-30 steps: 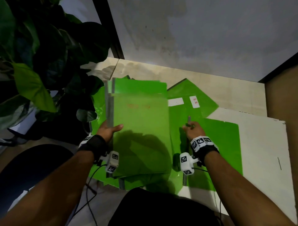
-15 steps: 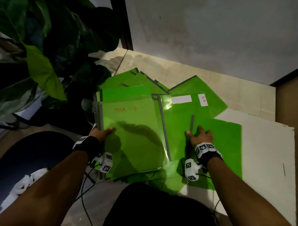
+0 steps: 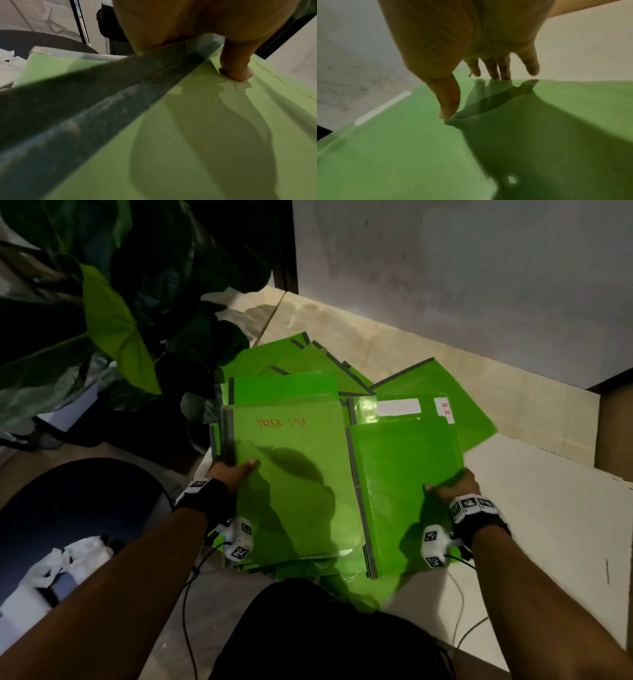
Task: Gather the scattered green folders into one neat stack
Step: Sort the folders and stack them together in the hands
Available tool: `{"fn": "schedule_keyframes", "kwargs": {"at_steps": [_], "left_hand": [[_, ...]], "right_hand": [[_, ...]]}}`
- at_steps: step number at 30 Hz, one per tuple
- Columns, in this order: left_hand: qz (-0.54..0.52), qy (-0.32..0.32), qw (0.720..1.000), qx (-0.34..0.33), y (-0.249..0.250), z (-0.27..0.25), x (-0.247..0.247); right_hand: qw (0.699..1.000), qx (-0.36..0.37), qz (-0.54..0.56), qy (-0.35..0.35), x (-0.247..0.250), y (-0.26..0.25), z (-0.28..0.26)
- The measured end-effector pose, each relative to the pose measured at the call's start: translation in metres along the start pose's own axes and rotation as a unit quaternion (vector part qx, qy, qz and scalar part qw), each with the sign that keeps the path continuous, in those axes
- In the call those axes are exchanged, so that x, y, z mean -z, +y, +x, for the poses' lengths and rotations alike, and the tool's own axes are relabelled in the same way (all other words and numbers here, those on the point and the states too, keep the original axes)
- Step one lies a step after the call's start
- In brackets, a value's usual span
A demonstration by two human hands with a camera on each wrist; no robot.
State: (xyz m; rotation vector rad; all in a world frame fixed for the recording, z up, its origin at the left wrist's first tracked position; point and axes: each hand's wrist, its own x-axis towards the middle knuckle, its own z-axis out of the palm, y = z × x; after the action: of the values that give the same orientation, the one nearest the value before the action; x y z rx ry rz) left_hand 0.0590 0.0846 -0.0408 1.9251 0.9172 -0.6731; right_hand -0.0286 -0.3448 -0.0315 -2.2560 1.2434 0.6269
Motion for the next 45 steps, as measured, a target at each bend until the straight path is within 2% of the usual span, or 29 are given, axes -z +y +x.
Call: {"fn": "schedule_keyframes", "kwargs": {"at_steps": [3, 6, 8, 12, 15, 18, 20, 23, 27, 29, 31, 34, 37, 40, 41, 43, 45], "left_hand": [[0.004, 0.003, 1.0, 0.001, 0.003, -0.007, -0.001], [0.021, -0.004, 1.0, 0.009, 0.003, -0.009, 0.001], [0.026, -0.006, 1.0, 0.01, 0.002, -0.01, 0.002], [0.011, -0.011, 1.0, 0.007, 0.001, -0.011, 0.001], [0.006, -0.017, 1.0, 0.0, 0.002, -0.012, 0.002], [0.01, -0.013, 1.0, 0.0, 0.003, -0.015, 0.001], [-0.003, -0.016, 1.0, 0.001, 0.004, -0.016, 0.001], [-0.044, -0.034, 0.998, 0.0, 0.005, -0.018, 0.0], [-0.106, -0.031, 0.993, -0.045, 0.007, -0.021, 0.006], [-0.124, -0.031, 0.991, -0.027, -0.005, 0.001, 0.005], [-0.133, -0.047, 0.99, -0.014, -0.02, 0.021, 0.002], [-0.082, -0.057, 0.995, -0.029, -0.002, -0.015, 0.01], [-0.05, -0.049, 0.997, -0.031, 0.0, -0.023, 0.013], [-0.074, -0.062, 0.995, -0.011, -0.003, -0.023, 0.02], [-0.077, -0.065, 0.995, -0.003, -0.004, -0.023, 0.022], [-0.056, -0.066, 0.996, 0.001, -0.004, -0.025, 0.027], [-0.03, -0.064, 0.997, 0.007, -0.005, -0.025, 0.031]], "right_hand": [[1.0, -0.017, -0.009, 0.024, -0.004, 0.003, 0.002], [0.996, 0.0, 0.084, 0.014, 0.01, 0.009, 0.009], [0.987, 0.041, 0.151, 0.035, 0.025, 0.011, 0.005], [0.964, 0.145, 0.202, 0.094, 0.077, -0.017, -0.013], [0.938, 0.206, 0.225, 0.163, 0.123, -0.044, -0.027], [0.906, 0.27, 0.276, 0.172, 0.147, -0.077, -0.051], [0.907, 0.266, 0.295, 0.142, 0.127, -0.1, -0.062], [0.936, 0.235, 0.256, 0.053, 0.064, -0.119, -0.073], [0.964, 0.167, 0.202, -0.042, -0.018, -0.12, -0.099], [0.974, 0.152, 0.154, -0.067, -0.049, -0.114, -0.102], [0.98, 0.174, 0.07, -0.059, -0.067, -0.109, -0.097], [0.975, 0.209, -0.037, -0.059, -0.079, -0.113, -0.098], [0.968, 0.234, -0.061, -0.072, -0.091, -0.124, -0.107], [0.97, 0.239, -0.038, -0.017, -0.091, -0.123, -0.105], [0.976, 0.218, -0.021, 0.02, -0.086, -0.118, -0.101], [0.991, 0.11, 0.035, 0.066, -0.073, -0.105, -0.09], [0.995, -0.003, 0.081, 0.057, -0.061, -0.093, -0.079]]}}
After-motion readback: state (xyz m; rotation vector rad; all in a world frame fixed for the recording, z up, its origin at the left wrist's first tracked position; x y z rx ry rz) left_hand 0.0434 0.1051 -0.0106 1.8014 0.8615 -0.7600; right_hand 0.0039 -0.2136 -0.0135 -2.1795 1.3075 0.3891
